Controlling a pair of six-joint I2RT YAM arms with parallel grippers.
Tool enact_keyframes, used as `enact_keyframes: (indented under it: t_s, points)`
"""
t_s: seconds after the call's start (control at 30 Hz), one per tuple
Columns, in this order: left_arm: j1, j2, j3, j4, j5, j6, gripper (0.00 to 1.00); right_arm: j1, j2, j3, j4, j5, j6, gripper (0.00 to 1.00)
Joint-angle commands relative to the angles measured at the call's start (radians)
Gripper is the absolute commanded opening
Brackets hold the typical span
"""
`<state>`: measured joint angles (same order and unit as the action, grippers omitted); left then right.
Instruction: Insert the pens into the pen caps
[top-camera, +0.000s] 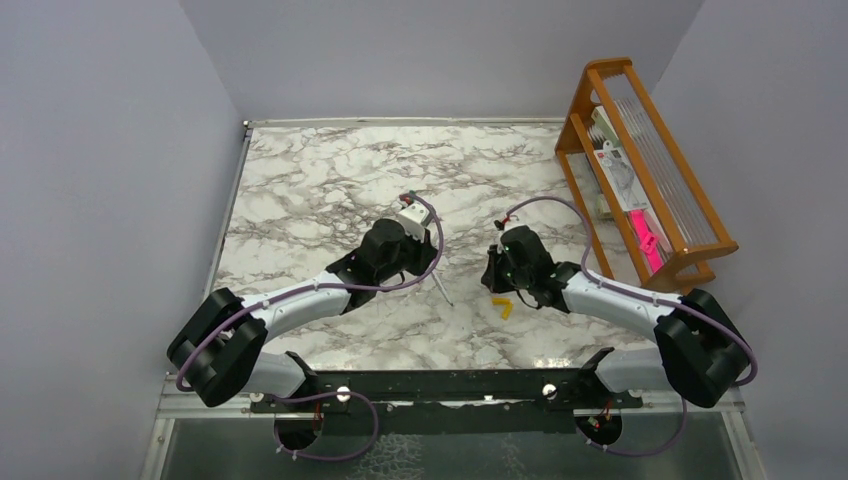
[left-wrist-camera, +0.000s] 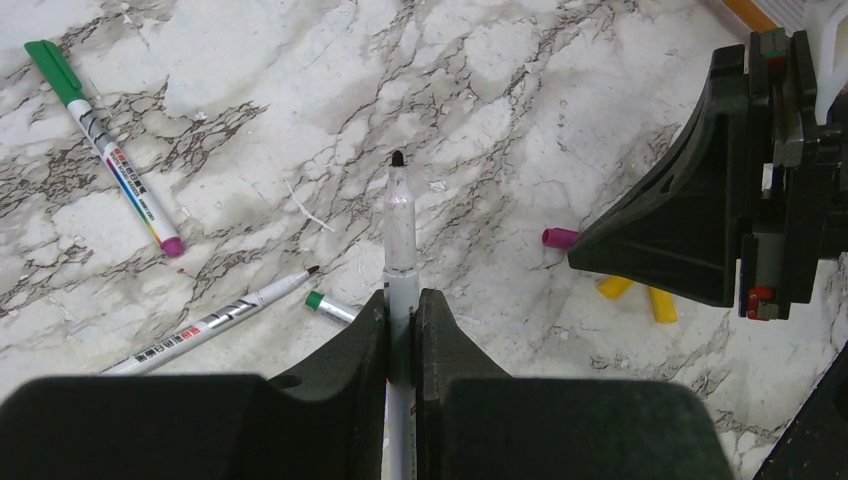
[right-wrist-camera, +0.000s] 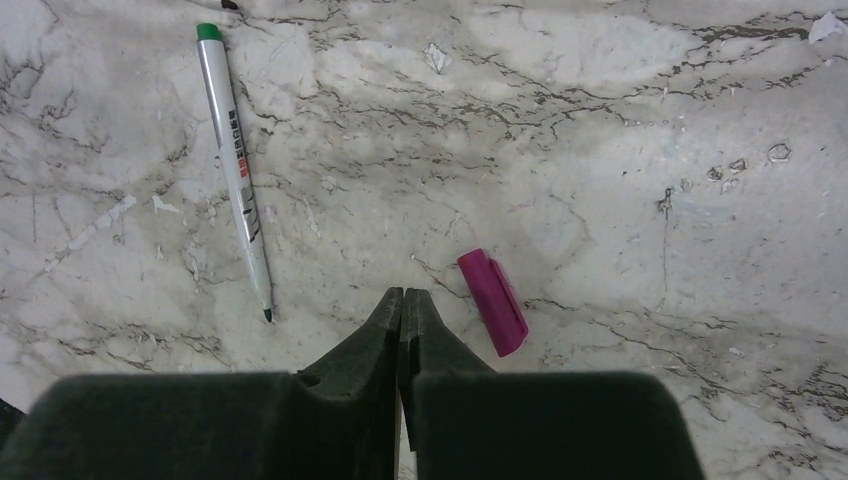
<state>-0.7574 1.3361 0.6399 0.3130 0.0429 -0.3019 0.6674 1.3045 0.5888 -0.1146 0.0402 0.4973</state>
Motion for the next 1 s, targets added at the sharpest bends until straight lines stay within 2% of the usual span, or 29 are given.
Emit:
enact_keyframes:
  t_s: [0.0, 0.37, 0.97]
  points:
    - [0.006, -0.01, -0.003, 0.014, -0.01, -0.005, 0.0, -0.002, 0.004, -0.014, 0.001, -0.035, 0.018, 0.01]
    - [0.007, 0.007, -0.008, 0.024, -0.013, -0.005, 0.0, -0.003, -0.01, -0.05, -0.036, -0.018, 0.041, 0.01]
    - [0.01, -0.014, -0.022, 0.023, -0.018, 0.003, 0.0, -0.013, 0.033, 0.022, -0.15, 0.155, 0.035, 0.01]
